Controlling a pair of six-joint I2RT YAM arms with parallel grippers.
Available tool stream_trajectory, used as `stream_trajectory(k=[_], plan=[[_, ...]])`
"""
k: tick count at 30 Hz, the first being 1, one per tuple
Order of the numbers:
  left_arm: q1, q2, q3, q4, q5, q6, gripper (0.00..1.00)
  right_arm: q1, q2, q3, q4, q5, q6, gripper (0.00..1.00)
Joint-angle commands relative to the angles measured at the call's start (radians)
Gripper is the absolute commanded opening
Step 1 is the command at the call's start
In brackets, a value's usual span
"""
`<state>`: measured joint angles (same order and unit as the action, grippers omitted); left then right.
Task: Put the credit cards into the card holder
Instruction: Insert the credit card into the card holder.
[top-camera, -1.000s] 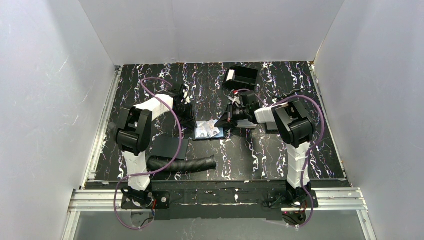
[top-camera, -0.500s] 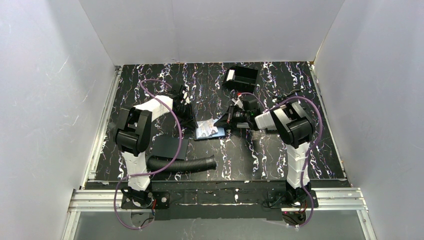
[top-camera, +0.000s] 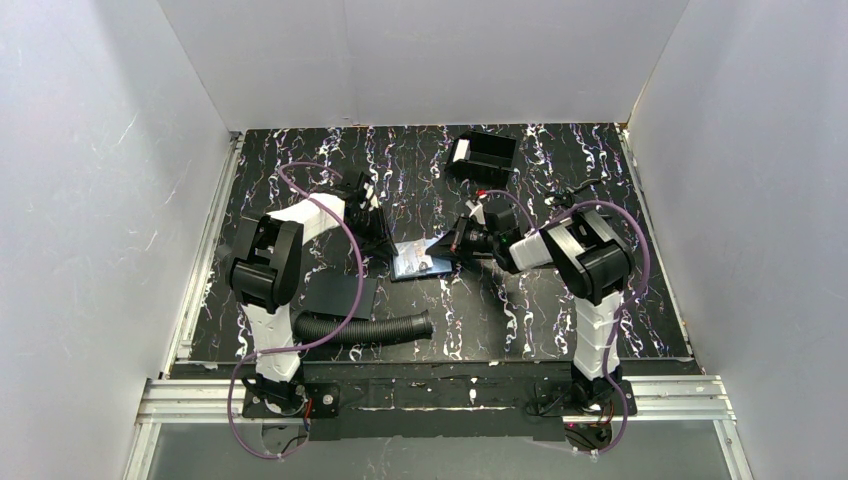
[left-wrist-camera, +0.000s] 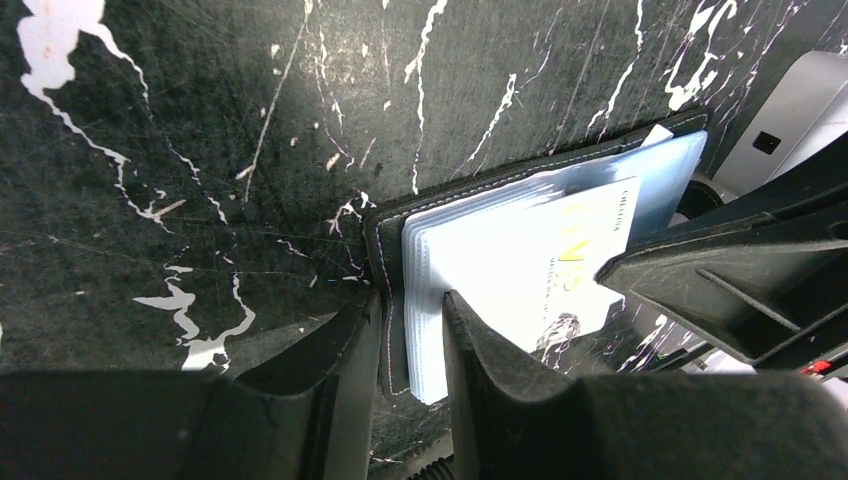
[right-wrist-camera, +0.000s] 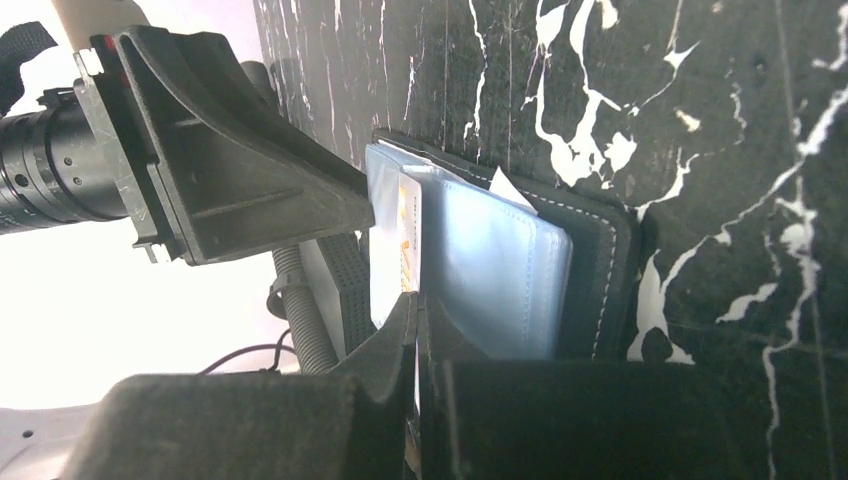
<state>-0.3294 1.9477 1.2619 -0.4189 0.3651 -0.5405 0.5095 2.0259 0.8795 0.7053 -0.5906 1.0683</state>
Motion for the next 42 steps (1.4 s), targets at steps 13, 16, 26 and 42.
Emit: stream_trajectory(k=[13, 16, 26, 42], plan=[[-0.019, -0.006, -0.083, -0.019, -0.036, -0.009, 0.24, 0.074, -0.019, -0.041, 0.171, 0.128, 0.033, 0.01], [-0.019, -0.011, -0.089, -0.013, -0.033, -0.012, 0.23, 0.079, -0.001, -0.036, 0.187, 0.112, 0.026, 0.01], [-0.020, -0.036, -0.101, -0.002, -0.048, 0.001, 0.24, 0.083, 0.066, -0.017, 0.258, 0.017, 0.033, 0.01], [-0.019, -0.103, -0.159, 0.078, -0.045, -0.019, 0.20, 0.082, 0.034, -0.003, 0.161, 0.034, -0.045, 0.08]])
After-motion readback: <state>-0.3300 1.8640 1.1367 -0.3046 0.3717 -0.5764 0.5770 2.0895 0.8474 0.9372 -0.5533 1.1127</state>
